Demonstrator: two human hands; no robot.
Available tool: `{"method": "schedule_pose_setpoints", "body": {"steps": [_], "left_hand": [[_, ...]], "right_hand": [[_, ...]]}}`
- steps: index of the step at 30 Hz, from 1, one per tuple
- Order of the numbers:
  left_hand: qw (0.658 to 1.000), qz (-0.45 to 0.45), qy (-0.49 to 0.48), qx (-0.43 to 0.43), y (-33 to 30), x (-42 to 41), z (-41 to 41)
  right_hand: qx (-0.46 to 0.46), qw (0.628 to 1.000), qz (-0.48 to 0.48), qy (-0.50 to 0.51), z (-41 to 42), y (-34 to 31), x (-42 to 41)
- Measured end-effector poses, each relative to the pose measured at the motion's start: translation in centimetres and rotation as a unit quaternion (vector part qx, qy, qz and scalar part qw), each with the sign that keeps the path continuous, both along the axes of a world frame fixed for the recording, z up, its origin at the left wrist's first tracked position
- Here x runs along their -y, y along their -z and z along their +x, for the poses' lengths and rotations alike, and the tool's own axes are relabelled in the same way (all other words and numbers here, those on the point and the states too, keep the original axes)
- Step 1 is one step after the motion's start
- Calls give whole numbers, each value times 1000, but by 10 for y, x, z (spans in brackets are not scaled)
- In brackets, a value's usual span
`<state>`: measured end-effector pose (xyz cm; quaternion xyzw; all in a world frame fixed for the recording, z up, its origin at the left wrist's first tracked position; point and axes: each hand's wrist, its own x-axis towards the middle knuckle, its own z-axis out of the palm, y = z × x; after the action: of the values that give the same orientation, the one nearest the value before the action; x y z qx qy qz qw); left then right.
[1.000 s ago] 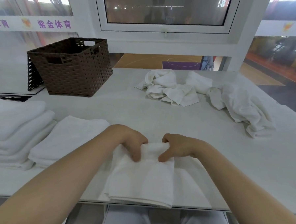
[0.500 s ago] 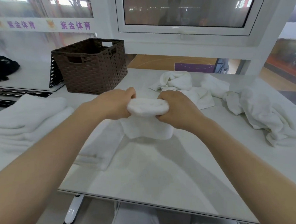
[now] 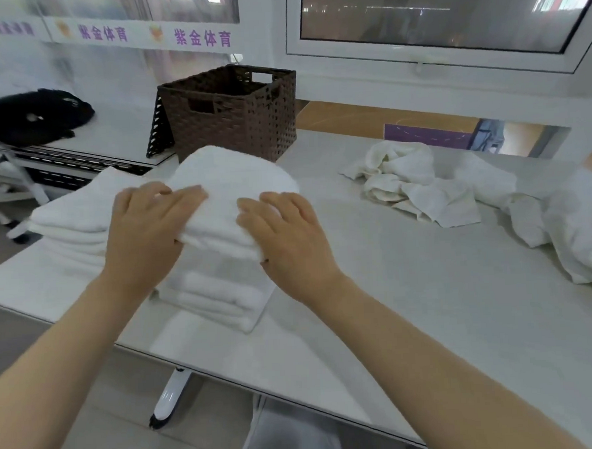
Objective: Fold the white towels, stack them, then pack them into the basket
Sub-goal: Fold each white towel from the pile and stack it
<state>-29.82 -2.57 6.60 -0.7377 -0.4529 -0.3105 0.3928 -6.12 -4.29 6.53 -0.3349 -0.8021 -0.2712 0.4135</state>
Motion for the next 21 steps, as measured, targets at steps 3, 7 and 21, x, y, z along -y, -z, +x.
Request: {"method": "schedule_pose_setpoints", "body": {"steps": [3, 7, 21], "left_hand": [[991, -129, 21, -18, 62, 15, -26], [968, -244, 27, 57, 74, 18, -27], [855, -500, 117, 73, 24, 12, -44]], "right_hand": [[75, 991, -103, -30, -11, 60, 1], [48, 985, -162, -38, -17, 70, 5], [43, 909, -387, -147, 13, 21, 12]]}}
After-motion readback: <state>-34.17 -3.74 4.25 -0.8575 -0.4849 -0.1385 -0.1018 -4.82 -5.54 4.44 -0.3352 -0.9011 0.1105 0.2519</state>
